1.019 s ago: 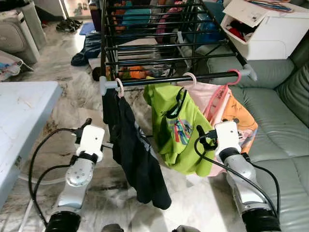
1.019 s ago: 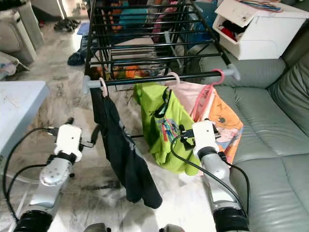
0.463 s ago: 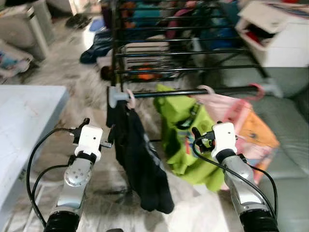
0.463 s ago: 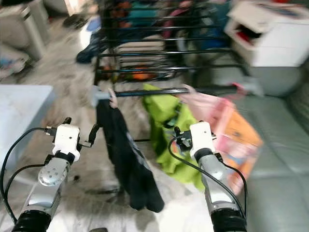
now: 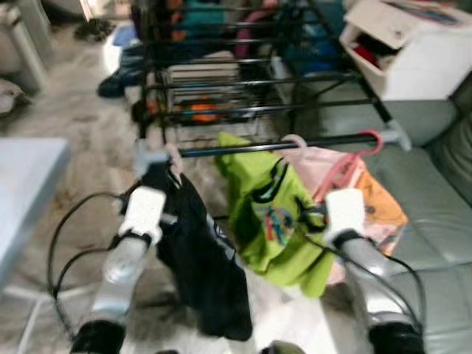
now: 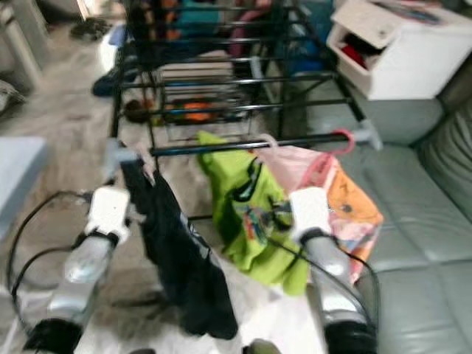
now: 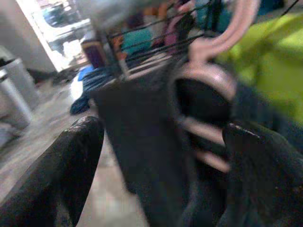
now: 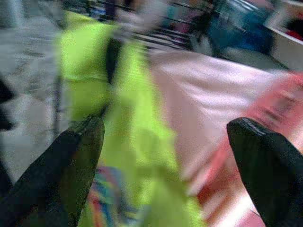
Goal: Hang hanger
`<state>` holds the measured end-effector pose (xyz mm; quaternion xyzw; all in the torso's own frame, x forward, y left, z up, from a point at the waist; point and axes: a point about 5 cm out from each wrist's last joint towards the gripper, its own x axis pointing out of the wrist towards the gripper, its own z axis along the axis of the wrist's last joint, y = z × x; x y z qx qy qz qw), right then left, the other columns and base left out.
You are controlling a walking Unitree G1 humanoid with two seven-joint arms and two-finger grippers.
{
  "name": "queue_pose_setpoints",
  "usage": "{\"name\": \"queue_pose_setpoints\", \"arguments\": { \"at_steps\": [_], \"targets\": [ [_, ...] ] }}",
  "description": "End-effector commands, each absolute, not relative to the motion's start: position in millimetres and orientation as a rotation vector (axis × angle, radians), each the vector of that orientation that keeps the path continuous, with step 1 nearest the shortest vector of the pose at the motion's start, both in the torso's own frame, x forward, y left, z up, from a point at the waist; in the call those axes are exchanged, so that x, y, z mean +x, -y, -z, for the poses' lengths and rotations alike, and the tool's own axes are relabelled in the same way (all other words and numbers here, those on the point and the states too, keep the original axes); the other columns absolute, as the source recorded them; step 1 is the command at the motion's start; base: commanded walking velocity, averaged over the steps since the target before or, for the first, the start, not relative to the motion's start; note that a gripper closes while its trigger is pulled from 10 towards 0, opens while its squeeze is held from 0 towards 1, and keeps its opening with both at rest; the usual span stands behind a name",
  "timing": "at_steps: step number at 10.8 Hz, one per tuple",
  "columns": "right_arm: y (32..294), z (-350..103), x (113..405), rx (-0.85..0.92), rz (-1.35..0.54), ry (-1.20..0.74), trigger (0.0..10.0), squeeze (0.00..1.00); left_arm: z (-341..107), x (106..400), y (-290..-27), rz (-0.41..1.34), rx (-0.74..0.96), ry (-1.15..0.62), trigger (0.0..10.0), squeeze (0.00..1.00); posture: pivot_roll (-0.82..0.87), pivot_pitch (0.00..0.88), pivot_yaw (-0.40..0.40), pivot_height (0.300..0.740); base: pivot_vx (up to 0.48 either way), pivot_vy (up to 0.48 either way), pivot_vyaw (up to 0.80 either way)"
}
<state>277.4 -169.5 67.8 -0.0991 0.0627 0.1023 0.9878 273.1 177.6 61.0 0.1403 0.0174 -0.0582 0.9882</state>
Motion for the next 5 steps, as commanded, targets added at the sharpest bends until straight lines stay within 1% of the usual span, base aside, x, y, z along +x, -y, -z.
{"name": "queue_pose_setpoints", "arguments": {
  "at_steps": [1, 2, 4, 5],
  "targets": [
    [170, -71, 279, -0.219, -0.193, -0.115, 10.0, 0.0, -61, 274, -180, 0.109, 0.292, -0.044, 10.0, 0.0, -0.04, 0.0, 0.001, 0.74, 0.0, 0.0, 0.0],
    [170, -66, 277, -0.312, -0.226, -0.125, 10.0, 0.0, -59, 274, -180, 0.103, 0.303, -0.053, 10.0, 0.0, -0.04, 0.0, 0.0, 0.74, 0.0, 0.0, 0.0],
    [173, -66, 283, -0.265, -0.212, -0.161, 10.0, 0.0, -56, 273, -180, 0.114, 0.315, -0.082, 10.0, 0.0, -0.04, 0.0, 0.002, 0.74, 0.0, 0.0, 0.0],
    [180, -72, 290, -0.34, -0.21, -0.138, 10.0, 0.0, -53, 272, -179, 0.145, 0.33, -0.097, 10.0, 0.0, -0.04, 0.0, 0.005, 0.74, 0.0, 0.0, 0.0]
  ]
}}
